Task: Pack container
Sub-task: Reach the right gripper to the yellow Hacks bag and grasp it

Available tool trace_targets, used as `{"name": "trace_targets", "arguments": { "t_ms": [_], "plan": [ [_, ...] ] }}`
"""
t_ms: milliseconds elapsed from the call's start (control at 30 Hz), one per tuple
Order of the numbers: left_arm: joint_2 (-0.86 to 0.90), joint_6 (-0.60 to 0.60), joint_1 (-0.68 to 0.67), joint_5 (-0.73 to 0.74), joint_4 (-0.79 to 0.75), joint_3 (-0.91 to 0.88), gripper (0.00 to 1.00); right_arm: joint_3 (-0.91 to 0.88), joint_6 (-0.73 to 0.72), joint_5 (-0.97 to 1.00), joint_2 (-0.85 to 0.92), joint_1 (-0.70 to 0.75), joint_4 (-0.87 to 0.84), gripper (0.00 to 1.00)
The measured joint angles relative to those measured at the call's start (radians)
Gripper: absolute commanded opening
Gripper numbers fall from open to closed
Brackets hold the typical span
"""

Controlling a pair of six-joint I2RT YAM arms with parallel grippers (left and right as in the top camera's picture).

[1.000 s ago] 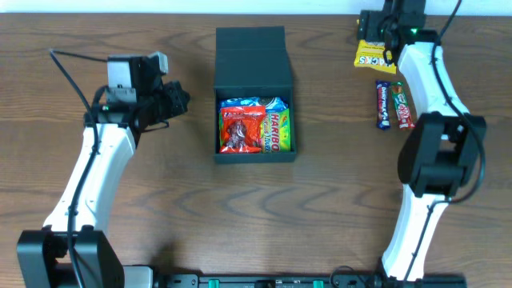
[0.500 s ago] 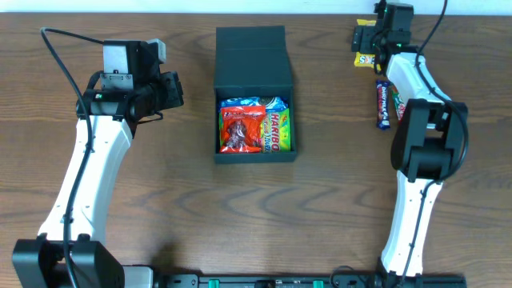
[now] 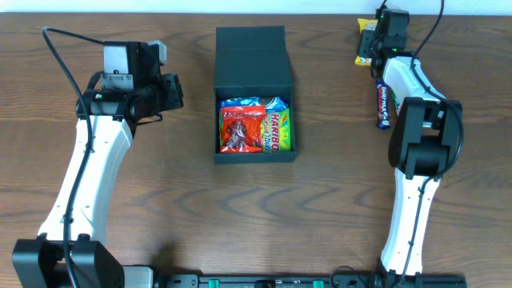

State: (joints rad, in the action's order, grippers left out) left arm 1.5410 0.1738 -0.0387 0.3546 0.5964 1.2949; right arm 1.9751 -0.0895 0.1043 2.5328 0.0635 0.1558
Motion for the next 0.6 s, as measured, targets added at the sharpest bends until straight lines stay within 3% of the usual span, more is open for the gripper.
{"name": "trace_targets", "arguments": {
  "t_ms": [100,167,467,600],
  "plan": [
    [0.000,-0.017,0.000,0.000,0.018,0.000,0.06,0.003,-0.055,-0.001,0.000,0.005,-0.004,0.12],
    [0.000,-0.018,0.000,-0.003,0.024,0.000,0.06,0.012,-0.066,0.002,0.000,0.007,0.000,0.02],
    [0.000,-0.025,0.000,-0.003,0.026,0.002,0.06,0.034,-0.079,0.002,-0.022,0.007,0.082,0.01],
    [0.000,-0.039,0.000,-0.011,0.031,0.016,0.06,0.021,-0.079,0.001,-0.078,0.002,0.193,0.01]
  ]
}}
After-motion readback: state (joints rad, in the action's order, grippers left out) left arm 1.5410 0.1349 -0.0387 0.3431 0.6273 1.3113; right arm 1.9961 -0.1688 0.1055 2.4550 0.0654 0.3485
